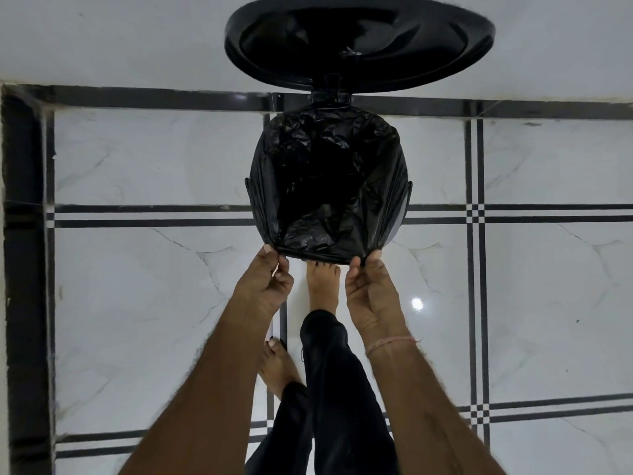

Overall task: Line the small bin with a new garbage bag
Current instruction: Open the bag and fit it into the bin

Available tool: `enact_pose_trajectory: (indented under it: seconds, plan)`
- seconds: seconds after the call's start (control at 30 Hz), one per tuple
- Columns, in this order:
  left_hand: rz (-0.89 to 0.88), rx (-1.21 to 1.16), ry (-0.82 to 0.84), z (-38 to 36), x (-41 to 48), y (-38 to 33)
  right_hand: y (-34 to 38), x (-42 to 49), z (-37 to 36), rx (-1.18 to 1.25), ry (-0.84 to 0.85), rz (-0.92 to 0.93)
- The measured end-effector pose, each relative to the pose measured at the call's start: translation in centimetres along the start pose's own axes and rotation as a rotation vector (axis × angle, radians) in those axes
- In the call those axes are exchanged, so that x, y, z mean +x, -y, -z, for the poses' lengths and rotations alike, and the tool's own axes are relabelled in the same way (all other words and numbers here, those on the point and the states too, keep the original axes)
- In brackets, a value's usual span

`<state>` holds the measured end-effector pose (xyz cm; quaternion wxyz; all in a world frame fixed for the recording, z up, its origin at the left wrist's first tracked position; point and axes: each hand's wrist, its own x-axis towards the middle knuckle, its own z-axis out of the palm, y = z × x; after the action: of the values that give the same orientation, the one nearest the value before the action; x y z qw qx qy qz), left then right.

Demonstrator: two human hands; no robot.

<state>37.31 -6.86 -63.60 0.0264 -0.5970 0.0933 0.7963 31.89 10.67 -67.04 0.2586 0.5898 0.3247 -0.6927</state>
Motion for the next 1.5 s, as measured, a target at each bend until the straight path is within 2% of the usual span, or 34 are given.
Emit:
enact_pose_trajectory:
  seconds: [0.07,0.1,0.13,0.23,0.27,0.3,0.4,0.57,0.67,0.77,0.87,0.97,1.1,1.2,1.33,1.43,1.5]
  plan:
    - [0.008,0.009,0.01,0.0,0.4,0.0,-1.1,3.2,1.4,0.046,0.024,-0.125]
    - [0.006,0.012,0.02,0.1,0.6,-0.1,-1.7,1.8,1.1,0.081,0.033,-0.046]
    - [0.002,0.015,0.03,0.2,0.7,-0.1,-2.3,-0.9,-0.9,0.14,0.158,0.017]
    - [0.006,0.015,0.052,0.7,1.0,0.2,-0.7,-4.0,-1.4,0.342,0.175,0.07]
    - [0.011,0.012,0.054,0.7,1.2,0.3,0.0,-4.7,-1.1,0.232,0.197,0.165]
    - [0.015,0.012,0.053,0.7,1.3,0.3,-0.5,-3.1,-0.9,0.209,0.148,0.206]
    - [0.017,0.044,0.043,0.4,1.8,0.0,-0.8,-2.6,-1.3,0.162,0.16,0.122]
    - [-0.001,0.107,-0.003,-0.2,1.9,-0.4,0.3,-2.6,-2.1,0.152,0.193,0.156]
    - [-0.094,0.037,-0.01,-1.4,1.0,-1.3,1.1,-2.2,-2.8,0.06,0.12,0.2]
    - [-0.203,0.111,0.012,-2.0,0.4,-2.8,2.1,-2.2,-2.8,0.031,0.109,0.286]
    - [-0.241,0.155,-0.034,-2.0,0.4,-3.1,3.7,-2.9,-2.6,-0.165,0.119,0.392]
    - [-0.242,0.137,-0.097,-2.3,0.3,-3.0,5.2,-3.5,-3.3,-0.3,0.029,0.445]
    - [-0.22,0.162,-0.11,-2.3,0.5,-3.4,6.0,-3.2,-4.2,-0.311,-0.057,0.446]
    - [-0.174,0.21,-0.088,-1.6,1.0,-4.3,6.8,-2.3,-4.9,-0.321,-0.073,0.363]
    - [-0.086,0.273,-0.145,-2.0,1.7,-5.2,7.6,-0.2,-5.9,-0.32,-0.061,0.264]
    - [-0.098,0.226,-0.196,-2.9,1.9,-5.2,7.5,-0.2,-5.9,-0.338,-0.065,0.321]
    - [-0.198,0.17,-0.184,-3.5,1.7,-5.2,7.6,-1.2,-5.4,-0.316,-0.024,0.396]
